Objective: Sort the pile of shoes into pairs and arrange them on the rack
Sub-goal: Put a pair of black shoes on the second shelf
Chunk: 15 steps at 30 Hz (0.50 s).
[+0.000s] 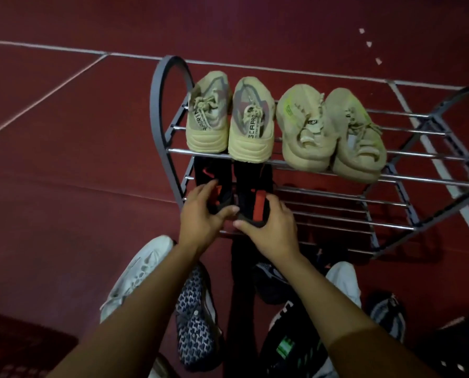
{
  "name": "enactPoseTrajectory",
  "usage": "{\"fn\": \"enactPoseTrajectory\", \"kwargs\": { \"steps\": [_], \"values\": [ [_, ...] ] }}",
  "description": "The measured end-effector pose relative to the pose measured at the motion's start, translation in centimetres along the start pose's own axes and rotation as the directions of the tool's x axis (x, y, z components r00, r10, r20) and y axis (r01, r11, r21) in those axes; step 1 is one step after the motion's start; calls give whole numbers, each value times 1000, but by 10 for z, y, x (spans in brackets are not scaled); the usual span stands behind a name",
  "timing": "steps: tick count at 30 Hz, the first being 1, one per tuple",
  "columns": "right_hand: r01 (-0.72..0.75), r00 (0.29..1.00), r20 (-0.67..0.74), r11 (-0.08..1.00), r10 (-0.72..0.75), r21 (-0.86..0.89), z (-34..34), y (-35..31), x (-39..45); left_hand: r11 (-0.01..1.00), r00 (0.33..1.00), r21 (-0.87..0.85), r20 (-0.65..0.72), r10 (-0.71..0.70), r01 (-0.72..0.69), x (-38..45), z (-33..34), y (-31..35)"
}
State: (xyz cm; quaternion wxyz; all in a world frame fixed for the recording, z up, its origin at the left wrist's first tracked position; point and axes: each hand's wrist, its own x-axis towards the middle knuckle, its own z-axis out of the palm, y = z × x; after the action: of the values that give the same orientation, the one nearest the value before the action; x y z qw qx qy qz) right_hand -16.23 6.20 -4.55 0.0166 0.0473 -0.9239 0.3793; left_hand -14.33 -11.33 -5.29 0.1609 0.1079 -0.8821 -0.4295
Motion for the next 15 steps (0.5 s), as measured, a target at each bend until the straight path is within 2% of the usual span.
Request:
{"fn": "enactPoseTrajectory", "kwargs": {
  "steps": [2,6,7,10,15],
  "values": [
    [-26,999,-25,999,27,31,4,-4,7,1000,1000,19,3,-8,8,10,-12,-7],
    [-83,996,-23,996,84,44,13,-15,23,958,979,285,204,-25,-35,25,-16,-17],
    [-84,996,-24,995,85,54,15,-18,27,950,975,306,221,-14,-56,28,-15,-17],
    [-67,998,-8,993,68,99,17,-25,35,962,990,254,120,76,-105,36,-14,-23],
    [-40,999,8,993,40,112,24,-19,38,968,990,239,-100,99,-72,24,-4,-15]
  ]
}}
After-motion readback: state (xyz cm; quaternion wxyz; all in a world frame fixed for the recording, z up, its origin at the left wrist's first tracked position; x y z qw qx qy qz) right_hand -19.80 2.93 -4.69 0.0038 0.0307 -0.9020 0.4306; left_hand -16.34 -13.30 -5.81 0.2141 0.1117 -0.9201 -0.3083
